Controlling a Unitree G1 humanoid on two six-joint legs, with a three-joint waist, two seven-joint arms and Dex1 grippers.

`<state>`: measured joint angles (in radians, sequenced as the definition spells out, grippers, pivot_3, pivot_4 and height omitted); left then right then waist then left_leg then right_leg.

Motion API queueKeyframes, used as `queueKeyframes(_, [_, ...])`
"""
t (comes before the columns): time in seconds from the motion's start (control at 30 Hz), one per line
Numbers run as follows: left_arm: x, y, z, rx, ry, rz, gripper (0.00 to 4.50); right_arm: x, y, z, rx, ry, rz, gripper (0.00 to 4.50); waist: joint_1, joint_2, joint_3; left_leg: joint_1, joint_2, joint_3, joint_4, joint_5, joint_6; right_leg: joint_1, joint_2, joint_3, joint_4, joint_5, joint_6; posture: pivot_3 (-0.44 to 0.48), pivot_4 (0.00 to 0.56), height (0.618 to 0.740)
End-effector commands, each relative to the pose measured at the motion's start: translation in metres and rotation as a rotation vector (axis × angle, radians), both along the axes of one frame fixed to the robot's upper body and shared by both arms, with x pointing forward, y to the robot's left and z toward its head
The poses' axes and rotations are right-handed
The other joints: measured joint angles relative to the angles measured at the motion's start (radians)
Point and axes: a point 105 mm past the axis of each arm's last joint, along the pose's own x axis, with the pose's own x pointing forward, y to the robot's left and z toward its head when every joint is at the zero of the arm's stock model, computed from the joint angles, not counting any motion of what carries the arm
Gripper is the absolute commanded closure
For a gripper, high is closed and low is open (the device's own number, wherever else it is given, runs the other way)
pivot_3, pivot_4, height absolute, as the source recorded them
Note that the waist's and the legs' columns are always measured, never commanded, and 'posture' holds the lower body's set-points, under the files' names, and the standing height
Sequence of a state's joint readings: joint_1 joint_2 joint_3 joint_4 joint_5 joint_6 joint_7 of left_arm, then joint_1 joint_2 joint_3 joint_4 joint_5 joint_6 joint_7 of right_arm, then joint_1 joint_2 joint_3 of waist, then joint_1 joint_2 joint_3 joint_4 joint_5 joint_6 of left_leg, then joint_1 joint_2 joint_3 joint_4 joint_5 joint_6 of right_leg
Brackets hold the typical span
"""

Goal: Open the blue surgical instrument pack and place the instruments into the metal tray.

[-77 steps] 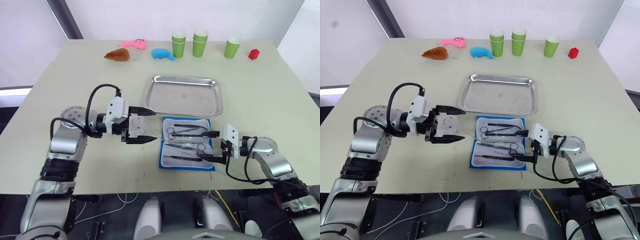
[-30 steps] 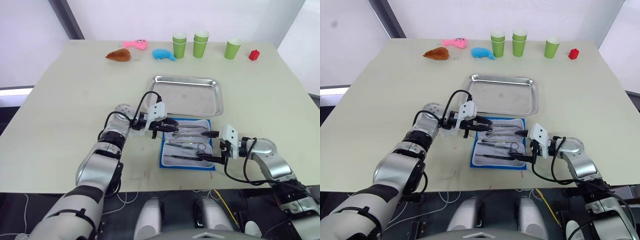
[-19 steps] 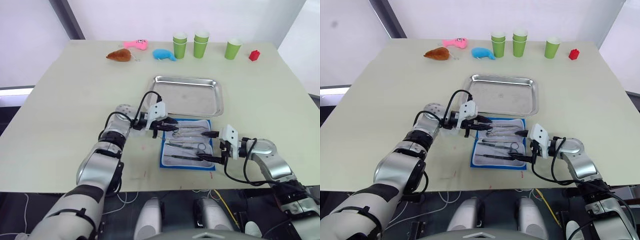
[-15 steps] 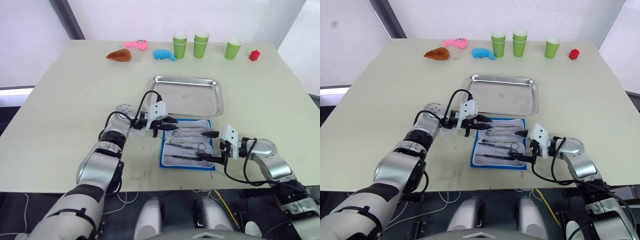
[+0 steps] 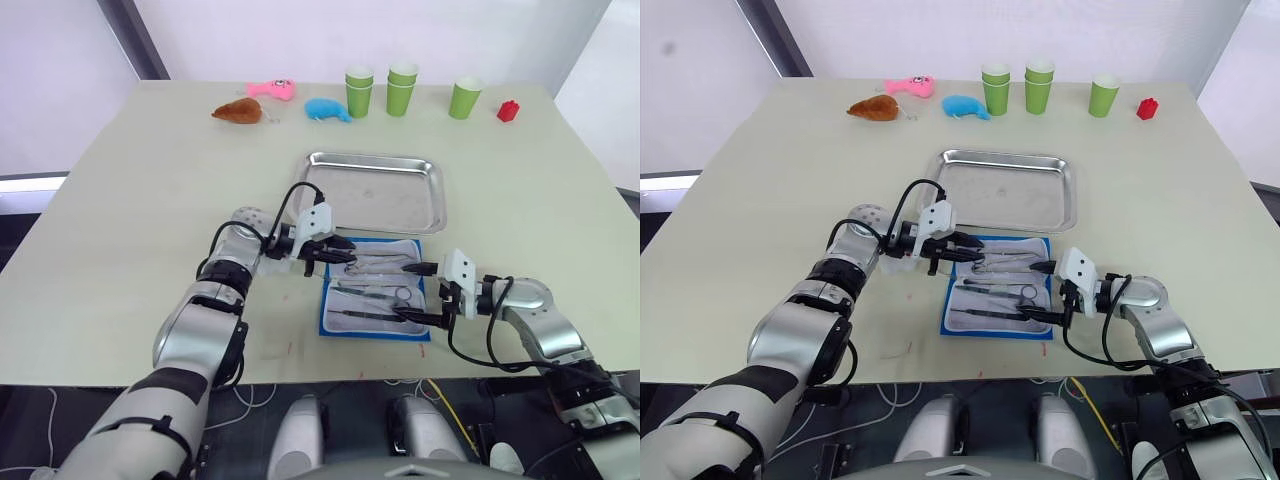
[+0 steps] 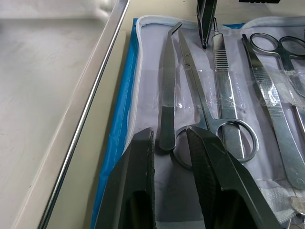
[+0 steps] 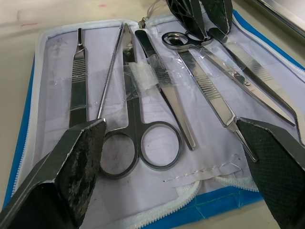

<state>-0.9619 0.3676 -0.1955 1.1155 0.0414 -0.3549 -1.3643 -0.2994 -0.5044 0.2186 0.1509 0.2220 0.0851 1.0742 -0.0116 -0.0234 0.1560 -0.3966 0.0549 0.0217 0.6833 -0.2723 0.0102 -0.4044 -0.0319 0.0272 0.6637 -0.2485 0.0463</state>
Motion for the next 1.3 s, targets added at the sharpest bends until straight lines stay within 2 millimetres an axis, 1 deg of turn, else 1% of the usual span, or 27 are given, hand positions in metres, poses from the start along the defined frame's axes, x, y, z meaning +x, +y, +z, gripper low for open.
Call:
queueKeyframes(0.03, [0.0, 0.003, -0.01, 0.042, 0.038, 0.023, 3.3, -0.007, -0.007, -0.027, -0.068, 0.097, -0.031, 0.0, 0.0, 0.0, 0.0, 0.0, 0.0, 0.0, 0.0, 0.0, 0.0, 0.0, 0.0, 0.0, 0.0, 0.0, 0.0, 0.0, 0.15, 0.739])
queueKeyframes(0.2, [-0.004, 0.002, -0.018, 0.099, 0.089, 0.006, 3.3, -0.007, -0.006, -0.027, -0.068, 0.094, -0.031, 0.0, 0.0, 0.0, -0.002, 0.001, 0.0, 0.0, 0.0, 0.0, 0.0, 0.002, 0.0, 0.0, 0.0, 0.0, 0.0, 0.0, 0.15, 0.739])
queueKeyframes(0.53, [-0.005, 0.001, -0.023, 0.147, 0.15, 0.007, 3.3, -0.008, -0.006, -0.028, -0.068, 0.096, -0.035, 0.0, 0.0, 0.001, -0.005, 0.002, 0.0, -0.001, 0.0, 0.0, 0.0, 0.003, 0.0, 0.0, 0.0, 0.0, 0.0, 0.0, 0.15, 0.739])
queueKeyframes(0.6, [-0.006, -0.001, -0.024, 0.144, 0.157, 0.006, 3.84, -0.008, -0.005, -0.028, -0.068, 0.095, -0.036, 0.0, 0.0, 0.001, -0.005, 0.003, 0.0, -0.001, 0.0, 0.0, 0.0, 0.003, 0.0, 0.0, 0.0, 0.0, 0.0, 0.0, 0.15, 0.739])
queueKeyframes(0.67, [-0.006, -0.002, -0.024, 0.137, 0.16, 0.007, 4.47, -0.008, -0.005, -0.028, -0.068, 0.095, -0.037, 0.0, 0.0, 0.001, -0.005, 0.003, 0.0, -0.001, 0.0, 0.0, 0.0, 0.003, 0.0, 0.0, 0.0, 0.0, 0.0, 0.0, 0.15, 0.739])
queueKeyframes(0.97, [-0.005, 0.001, -0.021, 0.118, 0.153, 0.015, 4.47, -0.008, -0.005, -0.028, -0.069, 0.097, -0.037, 0.0, 0.0, 0.001, -0.006, 0.006, 0.0, -0.001, 0.0, 0.0, 0.0, 0.007, 0.0, 0.0, -0.001, 0.0, 0.0, 0.0, 0.15, 0.739])
queueKeyframes(1.3, [0.001, 0.001, -0.001, 0.074, 0.112, 0.011, 4.47, -0.007, -0.004, -0.028, -0.07, 0.098, -0.032, 0.0, -0.001, 0.001, -0.006, 0.006, 0.0, -0.001, 0.0, 0.0, 0.0, 0.007, 0.001, 0.0, -0.001, 0.0, 0.0, 0.0, 0.15, 0.739])
